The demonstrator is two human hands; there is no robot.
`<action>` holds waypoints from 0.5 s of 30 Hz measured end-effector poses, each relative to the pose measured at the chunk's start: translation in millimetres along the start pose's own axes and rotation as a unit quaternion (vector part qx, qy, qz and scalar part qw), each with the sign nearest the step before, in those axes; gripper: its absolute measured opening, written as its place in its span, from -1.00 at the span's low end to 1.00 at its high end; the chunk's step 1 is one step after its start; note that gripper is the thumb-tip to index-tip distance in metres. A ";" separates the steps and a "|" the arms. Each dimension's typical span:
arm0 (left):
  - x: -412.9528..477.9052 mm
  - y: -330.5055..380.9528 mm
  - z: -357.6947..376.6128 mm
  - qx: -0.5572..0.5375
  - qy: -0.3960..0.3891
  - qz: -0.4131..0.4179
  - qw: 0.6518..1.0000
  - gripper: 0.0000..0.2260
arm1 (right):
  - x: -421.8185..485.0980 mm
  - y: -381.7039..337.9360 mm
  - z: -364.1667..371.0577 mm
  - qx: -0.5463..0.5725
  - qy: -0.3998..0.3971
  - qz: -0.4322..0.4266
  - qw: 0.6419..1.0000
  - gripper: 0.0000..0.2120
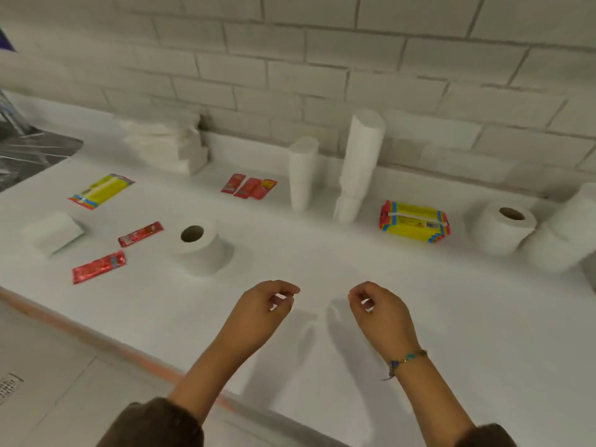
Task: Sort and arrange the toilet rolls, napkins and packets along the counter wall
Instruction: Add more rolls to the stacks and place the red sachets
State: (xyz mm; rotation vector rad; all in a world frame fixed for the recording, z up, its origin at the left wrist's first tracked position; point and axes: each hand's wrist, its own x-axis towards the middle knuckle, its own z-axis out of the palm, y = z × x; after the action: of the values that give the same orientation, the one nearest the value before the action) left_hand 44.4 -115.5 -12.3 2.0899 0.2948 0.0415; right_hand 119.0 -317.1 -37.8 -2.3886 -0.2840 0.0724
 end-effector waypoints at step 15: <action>-9.8 -146.0 -232.4 0.058 0.071 -0.031 0.995 -0.82 | 28.1 -206.4 175.0 -0.004 -0.035 -0.064 0.997 -0.48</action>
State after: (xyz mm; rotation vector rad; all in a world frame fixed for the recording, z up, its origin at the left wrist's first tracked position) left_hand -27.9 149.4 -16.7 2.1952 0.4565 0.1394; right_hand 85.5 -47.3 -27.9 -2.3729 -0.4705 0.0946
